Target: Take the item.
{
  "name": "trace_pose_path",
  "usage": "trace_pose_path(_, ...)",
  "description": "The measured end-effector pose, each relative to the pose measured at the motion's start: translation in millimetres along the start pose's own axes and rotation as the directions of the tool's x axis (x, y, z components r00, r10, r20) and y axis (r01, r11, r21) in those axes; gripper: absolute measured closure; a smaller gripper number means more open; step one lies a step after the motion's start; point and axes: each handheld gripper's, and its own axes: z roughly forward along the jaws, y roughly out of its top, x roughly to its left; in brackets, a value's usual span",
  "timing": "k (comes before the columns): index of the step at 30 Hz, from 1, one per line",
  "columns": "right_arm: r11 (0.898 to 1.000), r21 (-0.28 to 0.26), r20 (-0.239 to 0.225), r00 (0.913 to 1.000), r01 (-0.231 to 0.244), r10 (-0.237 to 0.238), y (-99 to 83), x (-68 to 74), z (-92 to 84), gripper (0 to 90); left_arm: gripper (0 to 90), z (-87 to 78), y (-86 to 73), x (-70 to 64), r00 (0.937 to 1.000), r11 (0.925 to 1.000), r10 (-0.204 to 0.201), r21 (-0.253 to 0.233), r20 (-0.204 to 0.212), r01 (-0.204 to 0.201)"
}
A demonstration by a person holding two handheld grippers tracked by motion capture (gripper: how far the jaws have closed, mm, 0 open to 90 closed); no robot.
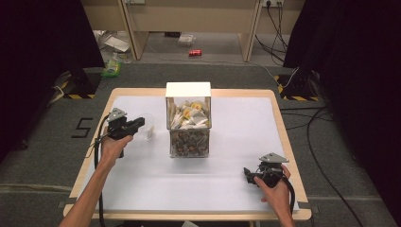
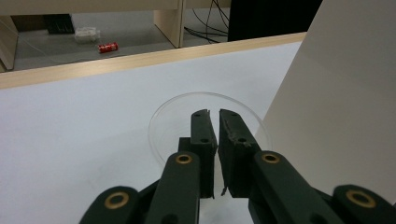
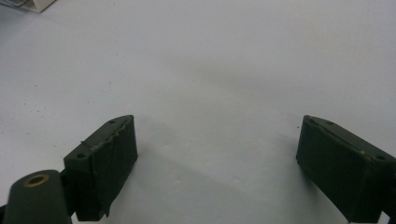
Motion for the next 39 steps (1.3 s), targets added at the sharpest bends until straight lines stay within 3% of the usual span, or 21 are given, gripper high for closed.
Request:
trace_pose_path(6, 1.0, 0.0, 0.0, 1.0, 0.0, 0.0, 0.0, 0.0, 0.0, 13.0, 81.6, -1.6, 1.7, -0.4, 0.9999, 1.0, -0.006, -0.004, 0.01, 0.006)
trace_pose_path(12, 1.0, 0.0, 0.0, 1.0, -0.001, 0.001, 0.0, 0.0, 0.0, 12.9, 73.3, -4.4, 4.2, -2.7, 0.9994, 0.9998, -0.015, -0.014, 0.031, 0.015)
trace_pose_path(21, 1.0, 0.0, -0.001, 1.0, -0.001, 0.001, 0.0, -0.1, 0.0, 12.9, 51.0, -11.0, 9.8, -2.7, 0.9996, 0.9998, -0.019, -0.006, 0.021, 0.019)
trace_pose_path(24, 1.0, 0.0, -0.001, 1.0, -0.001, 0.001, 0.0, 0.0, 0.0, 13.0, 37.8, -13.4, 9.8, -2.9, 0.9998, 0.9997, -0.018, 0.016, 0.005, 0.018)
trace_pose_path(29, 1.0, 0.0, -0.001, 1.0, -0.001, 0.001, 0.0, 0.0, 0.0, 13.0, 31.6, -20.7, 10.6, -4.4, 0.9998, 0.9998, -0.014, 0.012, -0.011, 0.014)
trace_pose_path(33, 1.0, 0.0, -0.001, 1.0, -0.001, 0.001, 0.0, -0.1, 0.0, 13.0, 14.4, -26.0, 10.6, -7.5, 0.9997, 0.9996, -0.013, 0.023, -0.019, 0.014)
trace_pose_path(36, 1.0, 0.0, 0.0, 1.0, 0.0, 0.0, 0.0, 0.0, 0.0, 13.0, 14.4, -28.7, 8.0, -9.9, 0.9995, 0.9993, 0.03, 0.023, 0.002, -0.03)
trace_pose_path(39, 1.0, 0.0, -0.001, 1.0, -0.001, 0.001, 0.0, -0.1, 0.0, 12.9, 14.4, -30.8, 5.5, -12.5, 0.9995, 0.9993, 0.032, 0.019, 0.004, -0.032)
